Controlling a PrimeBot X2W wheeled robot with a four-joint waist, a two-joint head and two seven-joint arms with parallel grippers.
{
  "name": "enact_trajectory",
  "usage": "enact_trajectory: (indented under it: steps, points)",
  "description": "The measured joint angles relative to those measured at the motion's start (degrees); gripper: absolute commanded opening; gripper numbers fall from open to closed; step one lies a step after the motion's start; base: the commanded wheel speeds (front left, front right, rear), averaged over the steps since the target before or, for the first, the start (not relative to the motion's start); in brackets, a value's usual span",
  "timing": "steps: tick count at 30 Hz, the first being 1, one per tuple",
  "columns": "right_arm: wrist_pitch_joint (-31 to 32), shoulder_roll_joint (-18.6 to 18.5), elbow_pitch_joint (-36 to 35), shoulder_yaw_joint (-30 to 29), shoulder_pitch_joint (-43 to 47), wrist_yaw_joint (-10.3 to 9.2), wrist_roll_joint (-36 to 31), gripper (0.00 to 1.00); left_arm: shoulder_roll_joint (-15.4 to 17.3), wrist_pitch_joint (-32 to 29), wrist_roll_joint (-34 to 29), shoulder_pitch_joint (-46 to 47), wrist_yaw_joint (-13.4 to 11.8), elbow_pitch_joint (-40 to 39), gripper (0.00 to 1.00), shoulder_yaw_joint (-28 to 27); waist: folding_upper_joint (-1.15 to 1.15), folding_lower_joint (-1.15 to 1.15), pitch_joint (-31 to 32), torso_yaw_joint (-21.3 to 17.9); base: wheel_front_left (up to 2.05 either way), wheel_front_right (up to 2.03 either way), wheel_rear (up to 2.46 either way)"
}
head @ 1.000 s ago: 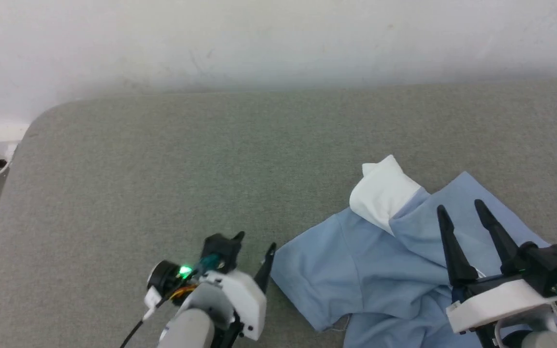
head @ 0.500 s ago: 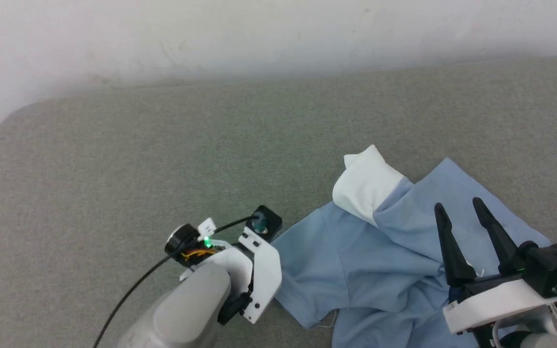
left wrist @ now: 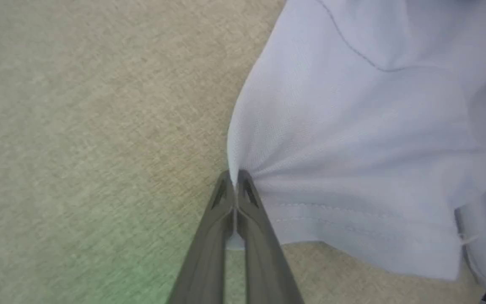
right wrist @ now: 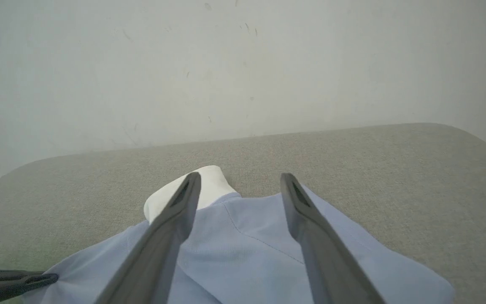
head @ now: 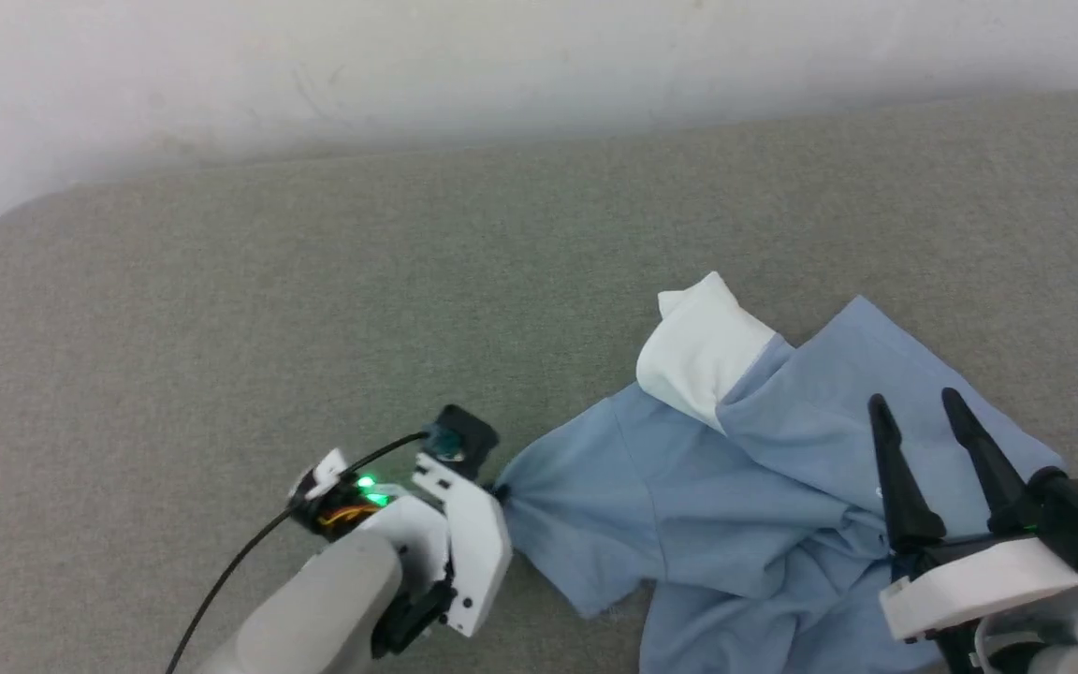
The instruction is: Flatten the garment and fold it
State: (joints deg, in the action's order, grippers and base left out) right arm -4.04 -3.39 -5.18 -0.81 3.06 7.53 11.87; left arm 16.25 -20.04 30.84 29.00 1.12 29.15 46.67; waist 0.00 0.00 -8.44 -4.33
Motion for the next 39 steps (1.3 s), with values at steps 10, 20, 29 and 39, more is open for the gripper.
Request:
enact_trajectory:
  steps: [10,20,29,39]
  points:
    - [7.6,-2.3,6.5,-6.5,-5.0,0.0,2.4,1.0,6.7,12.3,-0.1,-7.3,-11.7,-10.5,0.0,-8.1,-0.01,0.01,0.6,2.3,0.0,0.0,0.0]
    - [26.6,-11.6,28.2,-1.5,-28.4,0.0,10.3,1.0,8.3,15.3,0.0,-9.7,-14.9,-20.6,0.0,-10.4,-0.01,0.01,-2.5,3.5,0.0,0.0,0.0]
    - [39.6,-15.3,42.7,7.7,-43.6,0.0,15.4,1.0,7.6,16.6,-1.0,-8.3,-15.0,-25.5,0.0,-9.7,-0.01,0.01,-6.6,6.9,0.0,0.0,0.0]
    - [52.5,-16.3,53.1,12.0,-51.4,0.0,17.0,0.2,6.9,18.1,-1.6,-7.5,-14.9,-25.9,0.0,-9.2,-0.01,-0.01,-10.8,9.6,0.0,0.0,0.0]
